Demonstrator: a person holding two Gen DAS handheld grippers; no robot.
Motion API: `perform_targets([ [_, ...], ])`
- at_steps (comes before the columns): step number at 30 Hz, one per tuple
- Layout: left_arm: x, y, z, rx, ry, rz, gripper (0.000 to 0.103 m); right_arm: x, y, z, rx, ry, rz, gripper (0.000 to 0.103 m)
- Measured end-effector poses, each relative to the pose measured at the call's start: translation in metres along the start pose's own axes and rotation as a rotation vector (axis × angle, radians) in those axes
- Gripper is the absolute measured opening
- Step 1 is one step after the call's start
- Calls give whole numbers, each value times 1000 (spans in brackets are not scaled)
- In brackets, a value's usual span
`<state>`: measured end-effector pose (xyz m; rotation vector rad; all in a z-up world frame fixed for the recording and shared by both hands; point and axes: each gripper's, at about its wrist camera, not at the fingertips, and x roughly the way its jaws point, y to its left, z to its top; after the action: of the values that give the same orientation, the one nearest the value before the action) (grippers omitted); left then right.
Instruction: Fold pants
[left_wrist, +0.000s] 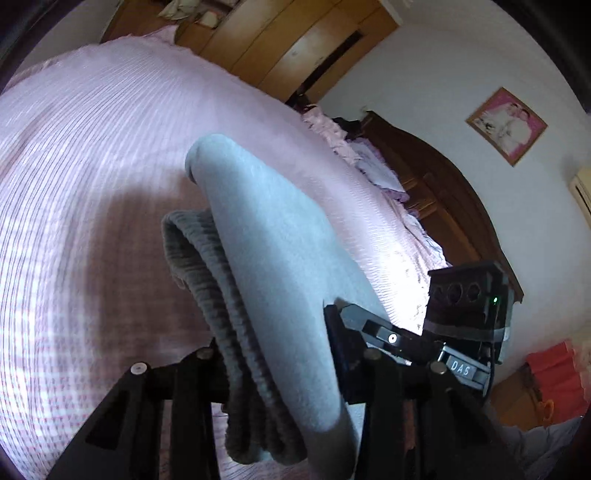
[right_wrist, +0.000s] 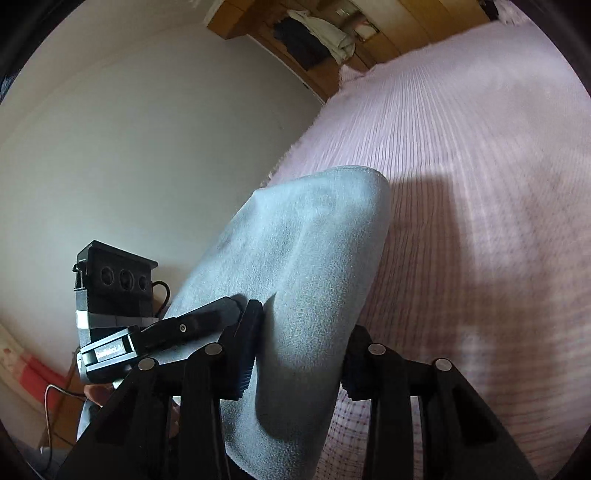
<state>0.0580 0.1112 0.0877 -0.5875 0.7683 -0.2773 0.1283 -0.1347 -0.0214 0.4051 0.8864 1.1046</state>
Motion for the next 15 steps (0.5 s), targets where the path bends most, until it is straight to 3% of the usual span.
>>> perform_targets([
  [6, 33, -50, 35, 93, -34, 7, 41, -44, -21, 40, -39, -44, -38, 30],
  [10, 88, -77, 67, 109, -32, -18, 42, -74, -57, 77, -47, -65, -76, 30],
  [15, 174, -95, 106, 128, -53, -17, 42, -81, -120, 136, -49, -43, -116, 30],
])
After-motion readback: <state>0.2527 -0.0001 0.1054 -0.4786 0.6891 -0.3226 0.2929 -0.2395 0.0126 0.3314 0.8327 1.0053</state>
